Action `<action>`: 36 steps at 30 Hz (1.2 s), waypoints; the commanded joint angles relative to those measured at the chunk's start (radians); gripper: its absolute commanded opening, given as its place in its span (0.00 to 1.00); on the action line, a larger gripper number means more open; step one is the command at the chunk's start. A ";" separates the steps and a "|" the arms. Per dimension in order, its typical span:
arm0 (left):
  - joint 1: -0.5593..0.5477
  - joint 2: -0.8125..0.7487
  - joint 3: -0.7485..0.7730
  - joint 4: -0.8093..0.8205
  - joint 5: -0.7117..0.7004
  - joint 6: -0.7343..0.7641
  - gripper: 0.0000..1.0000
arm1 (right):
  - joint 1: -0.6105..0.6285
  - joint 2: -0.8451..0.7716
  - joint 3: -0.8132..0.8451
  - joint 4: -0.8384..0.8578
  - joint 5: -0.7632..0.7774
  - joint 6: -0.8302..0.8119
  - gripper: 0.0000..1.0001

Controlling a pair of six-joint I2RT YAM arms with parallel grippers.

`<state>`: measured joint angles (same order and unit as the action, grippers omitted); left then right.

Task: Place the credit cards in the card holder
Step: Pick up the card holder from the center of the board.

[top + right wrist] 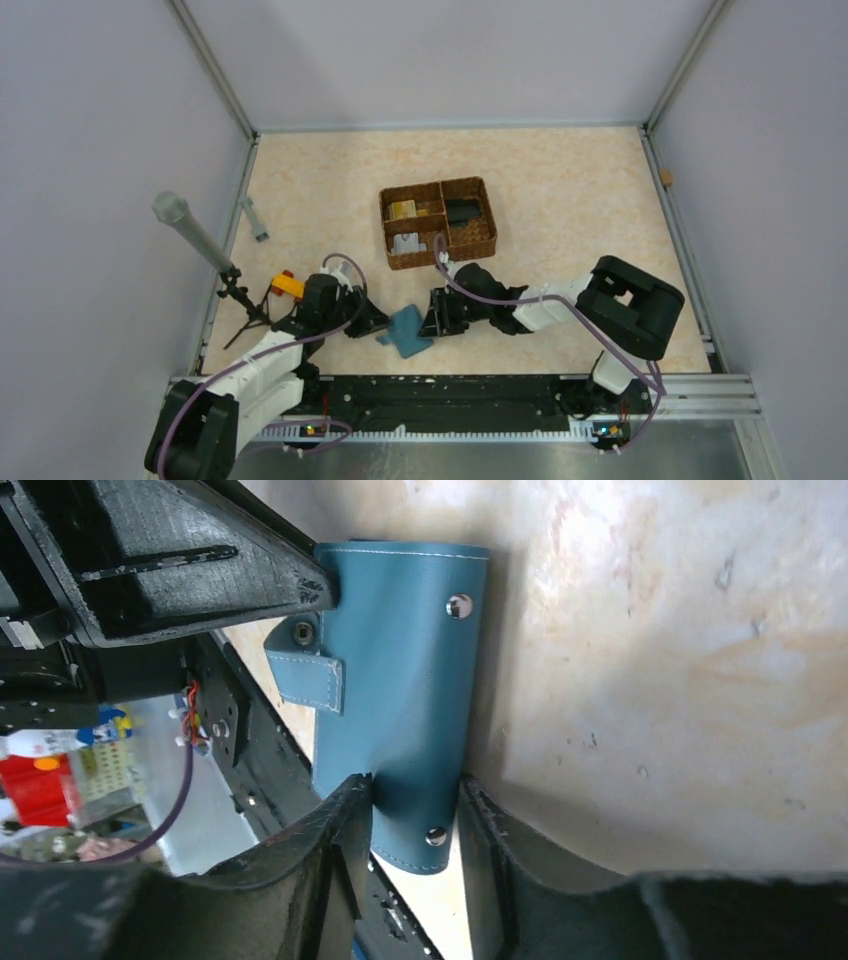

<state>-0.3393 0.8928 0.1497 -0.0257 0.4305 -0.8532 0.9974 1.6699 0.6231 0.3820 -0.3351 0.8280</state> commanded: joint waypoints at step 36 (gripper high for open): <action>-0.204 0.045 0.495 -0.120 -0.315 -0.216 0.91 | 0.233 -0.170 0.478 -0.520 0.898 -0.531 0.00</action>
<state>-0.5274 0.9340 0.6506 -0.2455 0.1814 -1.0252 1.2037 1.4944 1.0439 -0.1394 0.4534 0.3393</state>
